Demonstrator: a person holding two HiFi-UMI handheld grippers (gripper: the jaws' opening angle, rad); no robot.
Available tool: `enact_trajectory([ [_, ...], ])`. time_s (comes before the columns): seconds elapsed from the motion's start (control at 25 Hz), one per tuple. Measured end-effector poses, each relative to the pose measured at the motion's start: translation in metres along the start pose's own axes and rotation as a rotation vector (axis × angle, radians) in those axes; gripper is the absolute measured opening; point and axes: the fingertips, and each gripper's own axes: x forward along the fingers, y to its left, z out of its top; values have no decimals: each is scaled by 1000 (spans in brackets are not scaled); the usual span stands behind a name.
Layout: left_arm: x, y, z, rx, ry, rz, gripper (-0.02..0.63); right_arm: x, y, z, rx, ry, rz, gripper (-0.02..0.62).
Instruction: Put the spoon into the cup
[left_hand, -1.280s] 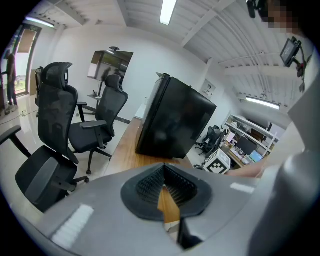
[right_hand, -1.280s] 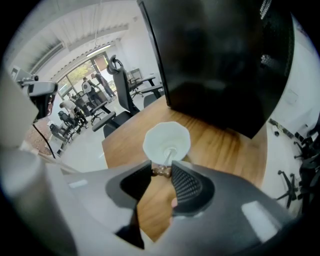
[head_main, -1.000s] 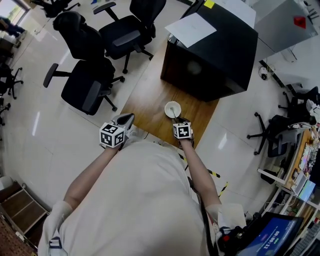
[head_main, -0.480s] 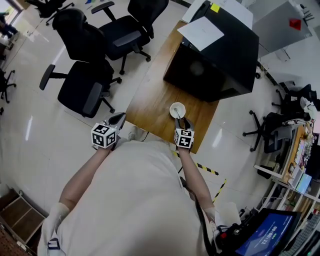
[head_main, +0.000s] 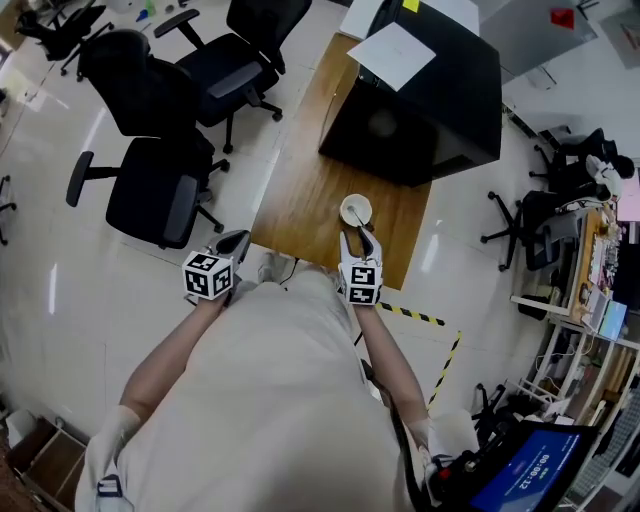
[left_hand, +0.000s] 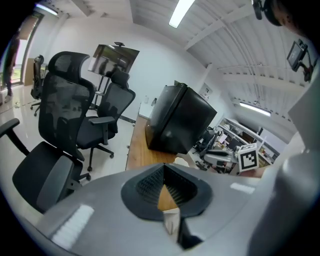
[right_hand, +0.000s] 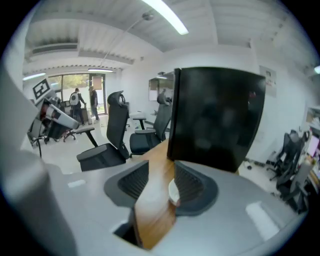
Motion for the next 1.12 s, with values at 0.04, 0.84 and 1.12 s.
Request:
enact_trajectory([
  [0.04,3,-5,0,8,7,-25,3,-6,1,14,-9,-26,-10,161],
  [0.84,34,-74,-13,75,44,-143,0,-104,25,90,75,-282,124,115],
  [1.12,28,-124,-42,109,68,-153,0,-152,20,114,2,-353,231,115],
])
